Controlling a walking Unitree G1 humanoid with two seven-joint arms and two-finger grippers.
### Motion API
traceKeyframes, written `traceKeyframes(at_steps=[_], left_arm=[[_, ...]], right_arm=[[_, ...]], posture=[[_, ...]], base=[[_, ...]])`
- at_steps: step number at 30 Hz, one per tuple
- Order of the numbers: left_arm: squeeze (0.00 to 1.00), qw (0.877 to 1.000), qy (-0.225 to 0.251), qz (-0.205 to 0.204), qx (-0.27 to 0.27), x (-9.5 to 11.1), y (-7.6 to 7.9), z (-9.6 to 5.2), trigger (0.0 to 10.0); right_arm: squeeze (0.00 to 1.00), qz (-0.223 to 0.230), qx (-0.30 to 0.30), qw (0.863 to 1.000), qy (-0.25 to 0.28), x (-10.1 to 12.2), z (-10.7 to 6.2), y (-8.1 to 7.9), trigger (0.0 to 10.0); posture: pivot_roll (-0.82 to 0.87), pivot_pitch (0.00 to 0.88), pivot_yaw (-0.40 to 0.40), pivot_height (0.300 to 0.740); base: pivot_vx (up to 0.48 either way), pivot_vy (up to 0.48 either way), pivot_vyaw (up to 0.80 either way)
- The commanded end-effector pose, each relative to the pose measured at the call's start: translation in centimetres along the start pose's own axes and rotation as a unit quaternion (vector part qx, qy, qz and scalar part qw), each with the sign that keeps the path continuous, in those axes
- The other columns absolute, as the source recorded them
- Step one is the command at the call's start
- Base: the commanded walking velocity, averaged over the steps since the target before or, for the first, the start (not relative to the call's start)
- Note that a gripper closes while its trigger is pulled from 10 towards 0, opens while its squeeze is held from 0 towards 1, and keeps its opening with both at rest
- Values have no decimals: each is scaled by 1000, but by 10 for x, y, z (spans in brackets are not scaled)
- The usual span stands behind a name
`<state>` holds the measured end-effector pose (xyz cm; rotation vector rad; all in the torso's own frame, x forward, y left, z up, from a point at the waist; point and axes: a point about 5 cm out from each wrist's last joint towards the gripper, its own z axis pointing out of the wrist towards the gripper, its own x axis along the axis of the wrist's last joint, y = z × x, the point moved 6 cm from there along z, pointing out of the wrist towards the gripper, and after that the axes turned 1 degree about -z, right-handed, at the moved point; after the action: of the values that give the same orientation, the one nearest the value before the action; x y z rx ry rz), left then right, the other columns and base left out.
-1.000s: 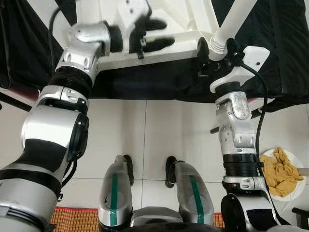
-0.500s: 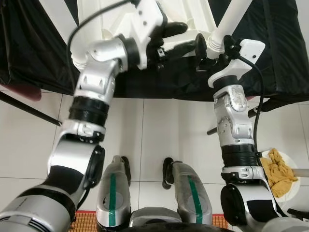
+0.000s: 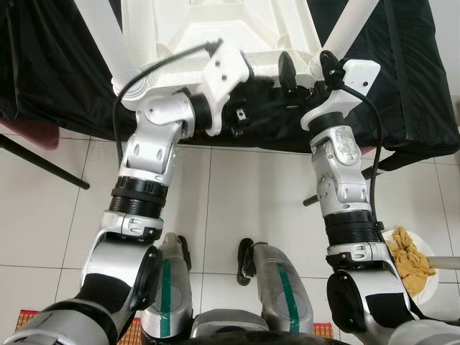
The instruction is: Building children table
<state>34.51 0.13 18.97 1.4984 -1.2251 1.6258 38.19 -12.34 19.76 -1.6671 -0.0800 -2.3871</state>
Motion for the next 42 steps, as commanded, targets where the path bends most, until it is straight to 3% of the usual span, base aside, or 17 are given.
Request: traceKeyframes(at_steps=[1, 5, 10, 19, 23, 25, 26, 28, 35, 37, 38, 42], left_arm=[[0, 974, -15, -12, 226, -7, -46, -13, 10000], [0, 969, -41, 29, 244, -10, -55, -19, 10000], [0, 960, -82, 53, 261, -21, -65, -20, 10000], [0, 953, -60, 42, 293, -10, -79, -21, 10000], [0, 949, -52, 32, 308, -12, -78, -20, 10000], [0, 955, -41, 0, 294, -18, -69, -17, 10000], [0, 952, -32, -45, 300, -25, -67, -18, 10000], [0, 950, -29, -51, 307, -26, -68, -19, 10000], [0, 932, -40, -9, 361, -30, -70, -31, 10000], [0, 930, -41, -9, 365, -31, -69, -33, 10000], [0, 926, -38, -36, 373, -36, -68, -37, 10000], [0, 924, -32, -41, 380, -38, -68, -40, 10000]], right_arm=[[0, -1, 4, 1000, 0, -2, 0, -1, 10000], [0, -1, -4, 1000, 0, -5, -4, 1, 10000], [0, 5, -21, 1000, -12, -14, -15, 5, 10000], [0, 5, -34, 999, -16, -19, -24, 4, 10000], [0, -3, -43, 999, -15, -19, -25, 6, 10000], [0, -7, -47, 999, -17, -20, -26, 8, 10000], [0, -13, -48, 999, -22, -22, -28, 10, 10000], [0, -13, -49, 998, -23, -22, -28, 10, 10000], [0, -22, -53, 998, -31, -26, -32, 17, 10000], [0, -23, -54, 998, -30, -26, -31, 18, 10000], [0, -23, -53, 998, -28, -25, -29, 16, 10000], [0, -25, -50, 998, -24, -24, -27, 14, 10000]], posture=[[81, 86, -59, 740], [81, 72, -56, 740], [78, 53, -57, 740], [49, 27, -56, 740], [39, 36, -47, 740], [36, 36, -45, 740], [29, 33, -39, 740], [29, 33, -40, 740], [47, 24, -56, 740], [47, 24, -56, 740], [47, 18, -56, 740], [47, 17, -53, 740]], base=[[0, 0, 0], [0, 0, 0], [0, 0, 0], [0, 0, 0], [0, 0, 0], [0, 0, 0], [0, 0, 0], [0, 0, 0], [0, 0, 0], [0, 0, 0], [0, 0, 0], [0, 0, 0]])
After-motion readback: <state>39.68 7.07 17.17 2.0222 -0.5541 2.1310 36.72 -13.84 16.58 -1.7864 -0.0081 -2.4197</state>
